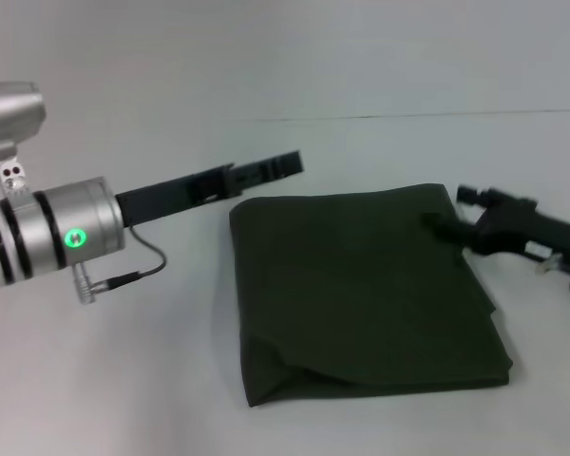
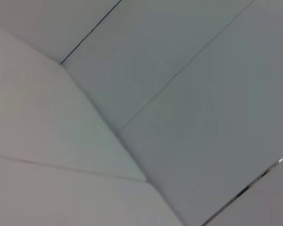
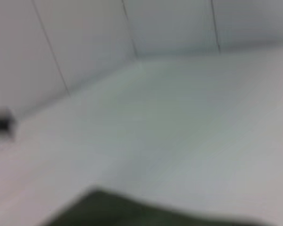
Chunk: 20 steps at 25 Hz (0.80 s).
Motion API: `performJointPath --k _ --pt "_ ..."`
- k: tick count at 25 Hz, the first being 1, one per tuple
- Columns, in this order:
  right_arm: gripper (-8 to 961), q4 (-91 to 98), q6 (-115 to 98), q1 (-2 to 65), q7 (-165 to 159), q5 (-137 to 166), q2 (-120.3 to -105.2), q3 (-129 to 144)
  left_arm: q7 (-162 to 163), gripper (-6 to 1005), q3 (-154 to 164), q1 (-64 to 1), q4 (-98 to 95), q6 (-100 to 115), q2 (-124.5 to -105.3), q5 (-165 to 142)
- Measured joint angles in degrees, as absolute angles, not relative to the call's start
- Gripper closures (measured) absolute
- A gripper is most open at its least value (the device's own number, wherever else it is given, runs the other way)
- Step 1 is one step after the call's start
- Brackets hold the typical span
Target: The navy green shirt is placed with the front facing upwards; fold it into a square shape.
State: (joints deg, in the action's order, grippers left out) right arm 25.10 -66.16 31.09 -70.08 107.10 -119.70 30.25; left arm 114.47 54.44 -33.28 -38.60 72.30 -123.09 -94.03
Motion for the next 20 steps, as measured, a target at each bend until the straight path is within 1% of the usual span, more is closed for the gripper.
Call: performJointPath --k 3,6,10,11,13,15,20 --pt "122 30.16 -74.28 28.69 -68.89 105.38 -119.43 30.47 118.04 115 50.78 -33.76 -39.79 73.94 -121.85 -102.57" --pt "119 34.14 -81.09 26.66 -67.58 106.57 -118.8 31.54 119.84 116 46.81 -34.75 -40.65 76.05 -120.7 -111.22" --pt "29 37.08 -90.33 24.85 -67.1 112.2 -117.96 33.35 118.62 116 44.23 -34.91 -43.28 78.35 -119.9 -118.35" --pt "6 37.97 -91.96 24.53 -67.01 113.78 -118.16 33.41 118.63 115 44.17 -34.95 -44.0 79.15 -119.73 -119.87" --pt "6 40.61 -95.04 23.45 -66.49 116.8 -119.18 33.49 120.72 115 44.06 -35.59 -45.16 80.61 -119.33 -123.56" --pt "6 41.84 -96.79 22.72 -65.61 117.85 -119.79 33.66 124.81 115 44.17 -36.59 -45.28 80.77 -119.1 -126.66" --pt "6 41.79 -99.31 22.1 -64.56 117.72 -119.78 33.62 133.99 116 44.39 -38.98 -42.56 79.12 -119.24 -130.7"
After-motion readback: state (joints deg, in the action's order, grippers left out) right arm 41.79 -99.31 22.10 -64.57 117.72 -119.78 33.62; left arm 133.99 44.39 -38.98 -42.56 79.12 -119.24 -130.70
